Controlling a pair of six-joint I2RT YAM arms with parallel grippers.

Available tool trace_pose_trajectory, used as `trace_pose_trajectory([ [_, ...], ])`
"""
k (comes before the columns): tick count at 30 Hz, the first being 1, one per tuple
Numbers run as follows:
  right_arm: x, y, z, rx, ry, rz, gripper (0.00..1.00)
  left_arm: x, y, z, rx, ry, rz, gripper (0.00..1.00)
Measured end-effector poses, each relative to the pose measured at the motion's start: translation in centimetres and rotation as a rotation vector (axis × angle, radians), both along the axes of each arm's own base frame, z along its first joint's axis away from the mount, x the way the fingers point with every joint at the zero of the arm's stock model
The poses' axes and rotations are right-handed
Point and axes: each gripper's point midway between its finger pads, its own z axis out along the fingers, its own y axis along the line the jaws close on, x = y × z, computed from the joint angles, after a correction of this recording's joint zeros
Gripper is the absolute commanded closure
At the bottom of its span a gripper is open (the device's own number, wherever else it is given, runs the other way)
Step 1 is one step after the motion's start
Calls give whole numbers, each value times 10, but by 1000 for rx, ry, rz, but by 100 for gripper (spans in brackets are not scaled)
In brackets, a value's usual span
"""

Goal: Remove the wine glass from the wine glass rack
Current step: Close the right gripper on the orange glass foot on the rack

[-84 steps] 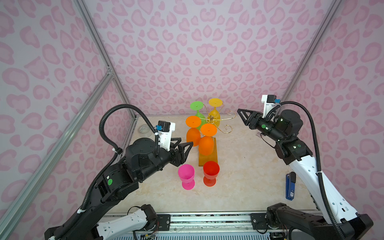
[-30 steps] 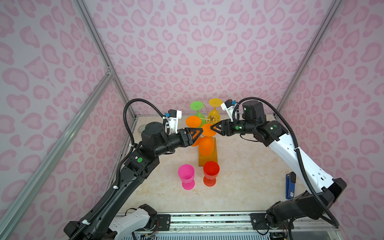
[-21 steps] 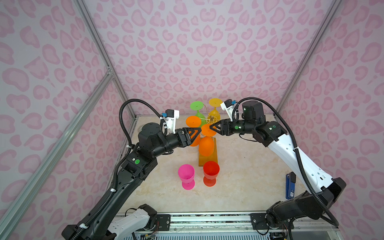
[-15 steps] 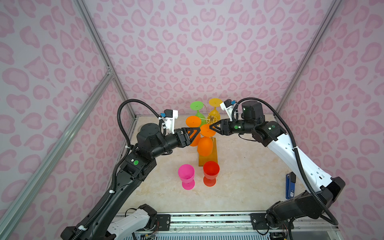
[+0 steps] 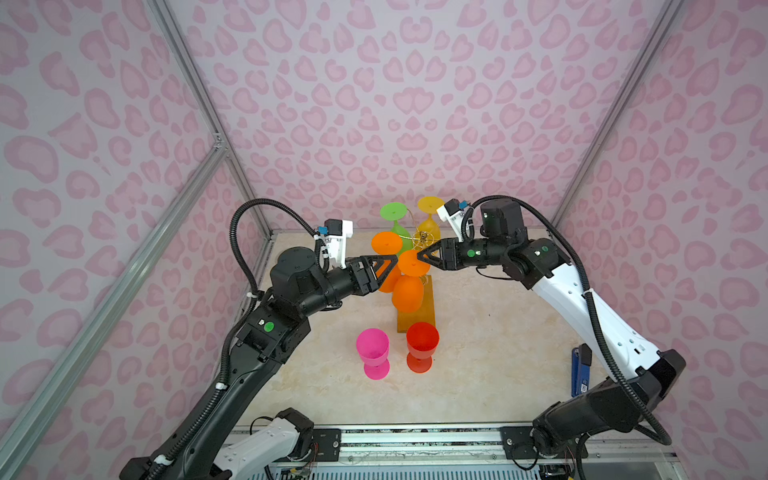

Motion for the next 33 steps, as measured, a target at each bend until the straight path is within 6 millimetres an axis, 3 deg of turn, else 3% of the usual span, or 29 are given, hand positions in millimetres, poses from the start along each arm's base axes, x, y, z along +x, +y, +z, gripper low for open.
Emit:
trace_pose_trajectory([
  [19, -7, 1, -5, 18, 97, 26, 65, 3, 4, -1, 10, -10, 13, 39],
  [33, -10, 1, -7, 33, 112, 21, 76, 5, 5, -3, 13, -5, 17, 39],
])
